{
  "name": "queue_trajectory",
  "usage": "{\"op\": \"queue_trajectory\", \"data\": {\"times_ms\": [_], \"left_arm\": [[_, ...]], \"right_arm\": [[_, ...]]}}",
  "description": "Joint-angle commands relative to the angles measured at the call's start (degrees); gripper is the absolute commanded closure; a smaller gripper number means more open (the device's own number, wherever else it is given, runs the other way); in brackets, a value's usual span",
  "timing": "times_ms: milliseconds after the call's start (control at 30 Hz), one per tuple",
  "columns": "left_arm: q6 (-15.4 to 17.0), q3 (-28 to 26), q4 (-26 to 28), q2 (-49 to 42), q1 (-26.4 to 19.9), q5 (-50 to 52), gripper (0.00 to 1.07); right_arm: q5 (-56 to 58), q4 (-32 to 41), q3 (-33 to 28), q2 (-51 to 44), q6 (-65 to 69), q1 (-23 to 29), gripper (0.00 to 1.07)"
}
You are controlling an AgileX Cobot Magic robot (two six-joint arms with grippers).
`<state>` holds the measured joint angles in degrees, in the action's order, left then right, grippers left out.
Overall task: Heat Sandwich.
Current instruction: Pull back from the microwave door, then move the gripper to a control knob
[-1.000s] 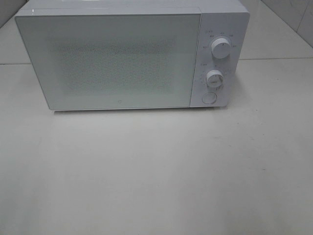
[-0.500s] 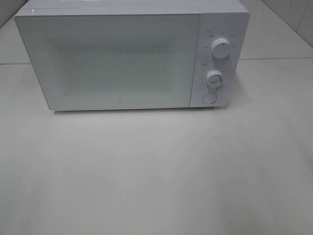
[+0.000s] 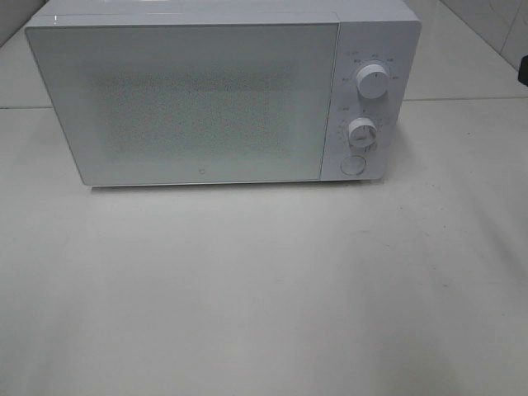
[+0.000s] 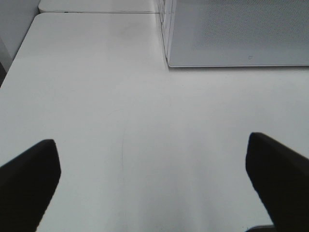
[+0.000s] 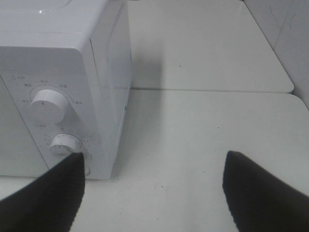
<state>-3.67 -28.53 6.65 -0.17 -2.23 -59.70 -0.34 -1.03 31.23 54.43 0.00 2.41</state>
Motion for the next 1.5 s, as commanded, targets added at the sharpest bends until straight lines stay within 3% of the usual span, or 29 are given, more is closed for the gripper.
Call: {"op": "queue_trajectory", "data": {"times_ms": [33, 367, 500, 633, 700, 900, 1233, 1500], "left_arm": [[0.11, 0.17, 0.06, -1.72, -0.11, 0.29, 0.05], [0.11, 0.17, 0.06, -1.72, -0.11, 0.29, 0.05], [0.11, 0.17, 0.06, -1.72, -0.11, 0.29, 0.05], [0.11, 0.17, 0.06, -1.72, -0.11, 0.29, 0.05], [0.11, 0.17, 0.06, -1.72, -0.11, 0.29, 0.05], [0.11, 0.17, 0.06, -1.72, -0.11, 0.29, 0.05], [0.11, 0.17, 0.06, -1.72, -0.11, 0.29, 0.05], [0.11, 0.17, 0.06, -1.72, -0.11, 0.29, 0.05]], "right_arm": [[-5.61, 0.11, 0.06, 3.04, 0.00, -0.34, 0.31], [-22.40, 0.57, -4.30, 10.14, -0.86, -0.11, 0.31], [-29.16, 5.84, -6.88, 11.86, -5.79, 2.41, 0.31], [-36.78, 12.55, -9.85, 15.24, -13.06, 6.53, 0.31], [-42.46, 19.60, -11.46, 17.93, -17.07, 11.17, 0.31], [-52.02, 30.60, -12.78, 22.92, -20.34, 19.60, 0.31], [-65.37, 41.42, -12.78, 32.60, -20.45, 32.03, 0.31], [-70.47, 46.58, -12.15, 38.04, -16.84, 37.82, 0.31]]}}
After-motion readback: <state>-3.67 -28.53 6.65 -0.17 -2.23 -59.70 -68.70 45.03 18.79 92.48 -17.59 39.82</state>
